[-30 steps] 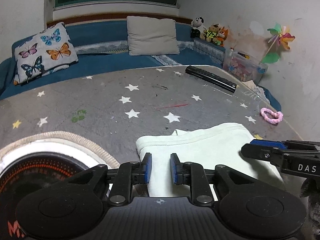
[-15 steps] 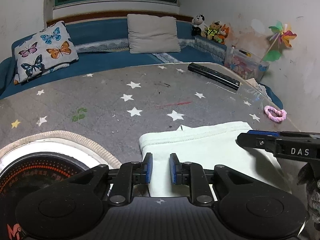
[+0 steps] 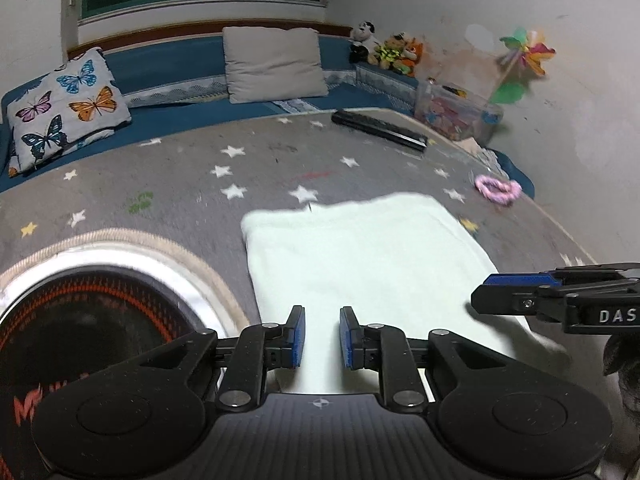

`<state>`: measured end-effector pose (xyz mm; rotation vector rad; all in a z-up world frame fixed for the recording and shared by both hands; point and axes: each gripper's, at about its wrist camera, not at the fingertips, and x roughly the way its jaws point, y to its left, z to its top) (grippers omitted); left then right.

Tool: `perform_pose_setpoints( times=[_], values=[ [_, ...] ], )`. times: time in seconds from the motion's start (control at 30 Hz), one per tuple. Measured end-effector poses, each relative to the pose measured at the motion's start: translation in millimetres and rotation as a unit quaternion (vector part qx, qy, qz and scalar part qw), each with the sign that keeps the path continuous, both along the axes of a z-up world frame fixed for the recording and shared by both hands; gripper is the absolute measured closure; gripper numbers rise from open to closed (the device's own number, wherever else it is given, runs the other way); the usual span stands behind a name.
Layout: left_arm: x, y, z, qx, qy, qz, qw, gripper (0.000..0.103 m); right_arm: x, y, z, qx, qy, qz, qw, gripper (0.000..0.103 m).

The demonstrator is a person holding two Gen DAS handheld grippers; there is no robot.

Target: Fold clothes

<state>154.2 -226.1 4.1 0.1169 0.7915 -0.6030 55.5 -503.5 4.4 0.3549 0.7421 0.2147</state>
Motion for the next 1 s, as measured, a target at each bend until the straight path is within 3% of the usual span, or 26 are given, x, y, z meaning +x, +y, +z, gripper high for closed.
perform_pose_setpoints(
  times=[0.13, 0.37, 0.47, 0.7, 0.77, 0.87, 1.0],
  values=[
    [-16, 8, -4, 0.006, 0.004, -0.006, 1.0, 0.082, -21, -7, -5, 0.008, 0.011, -0.019, 1.0, 0.073],
    [-40, 15, -8, 0.011, 0.006, -0.013, 0.9998, 0.082, -49, 0, 7, -0.003, -0.028, -0.028, 0.999, 0.073],
    [-48, 16, -10, 0.013, 0.007, -0.017, 0.9997, 0.082, -53, 6, 2, 0.005, -0.02, -0.022, 1.0, 0.073],
    [-64, 23, -9, 0.014, 0.007, -0.018, 0.9997, 0.081, -79, 13, -8, -0.027, -0.014, -0.034, 0.999, 0.072],
    [-67, 25, -9, 0.011, 0.009, -0.016, 0.9998, 0.073, -87, 18, -5, -0.037, -0.021, -0.035, 0.998, 0.068],
    [-74, 28, -8, 0.01, 0.007, -0.016, 0.9998, 0.056, -96, 25, -2, -0.048, -0.032, -0.035, 0.998, 0.052],
    [-85, 32, -9, 0.012, 0.005, -0.019, 0.9997, 0.047, -104, 36, -1, -0.076, -0.04, -0.036, 0.996, 0.038]
  ],
)
